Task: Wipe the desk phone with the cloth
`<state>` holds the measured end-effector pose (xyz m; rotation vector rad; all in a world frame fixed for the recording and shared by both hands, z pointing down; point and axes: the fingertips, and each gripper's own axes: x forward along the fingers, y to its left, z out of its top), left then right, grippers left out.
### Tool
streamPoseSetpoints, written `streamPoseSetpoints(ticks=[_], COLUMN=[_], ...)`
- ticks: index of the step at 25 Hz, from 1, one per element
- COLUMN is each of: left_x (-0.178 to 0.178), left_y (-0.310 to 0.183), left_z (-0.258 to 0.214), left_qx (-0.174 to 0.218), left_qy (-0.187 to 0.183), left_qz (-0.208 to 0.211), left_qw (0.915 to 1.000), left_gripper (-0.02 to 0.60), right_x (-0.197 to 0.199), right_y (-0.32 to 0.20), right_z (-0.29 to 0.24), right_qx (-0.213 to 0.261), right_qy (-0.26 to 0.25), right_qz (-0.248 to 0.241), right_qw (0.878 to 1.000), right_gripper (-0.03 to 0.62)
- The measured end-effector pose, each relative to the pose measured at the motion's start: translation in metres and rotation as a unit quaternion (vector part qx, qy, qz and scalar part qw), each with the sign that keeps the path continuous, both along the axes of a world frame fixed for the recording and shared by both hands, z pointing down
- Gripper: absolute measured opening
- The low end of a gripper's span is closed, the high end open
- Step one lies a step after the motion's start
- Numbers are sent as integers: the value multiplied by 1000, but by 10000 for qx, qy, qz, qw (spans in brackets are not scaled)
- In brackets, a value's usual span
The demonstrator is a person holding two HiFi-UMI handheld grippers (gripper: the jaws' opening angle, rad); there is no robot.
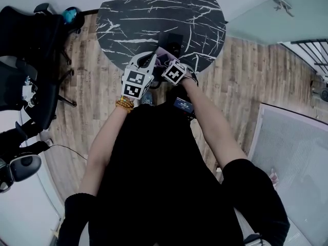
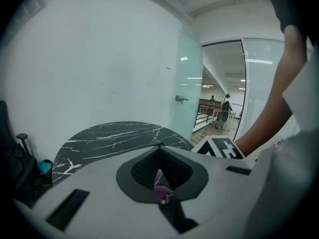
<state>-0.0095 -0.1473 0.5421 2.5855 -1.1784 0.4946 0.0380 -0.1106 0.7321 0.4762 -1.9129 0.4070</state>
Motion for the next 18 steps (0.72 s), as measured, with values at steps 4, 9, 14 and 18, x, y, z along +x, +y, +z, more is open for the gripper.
streamPoseSetpoints(ticks=[4,9,14,18], left_x=[2,0,2,9], left_y=[4,4,9,13], left_z=[3,4,7,7], left_qx=[-51,-42,-96,-102], left_qy=[-17,-20,-40,-50], left_qz=[10,-47,-53,5], left_qw=[10000,10000,9999,9999], left_gripper=[12,12,12,12], right_x=[0,4,18,34], right_y=[3,4,-32,-94], right_z=[-2,-18,-58,-94], right_qx=[-331,-761,-638,361], right_qy=[-58,-218,-443,-539], right_qz=[-154,-957,-1191,-809], right_qw=[9993,9923,9898,9946], right_gripper=[55,55,55,55])
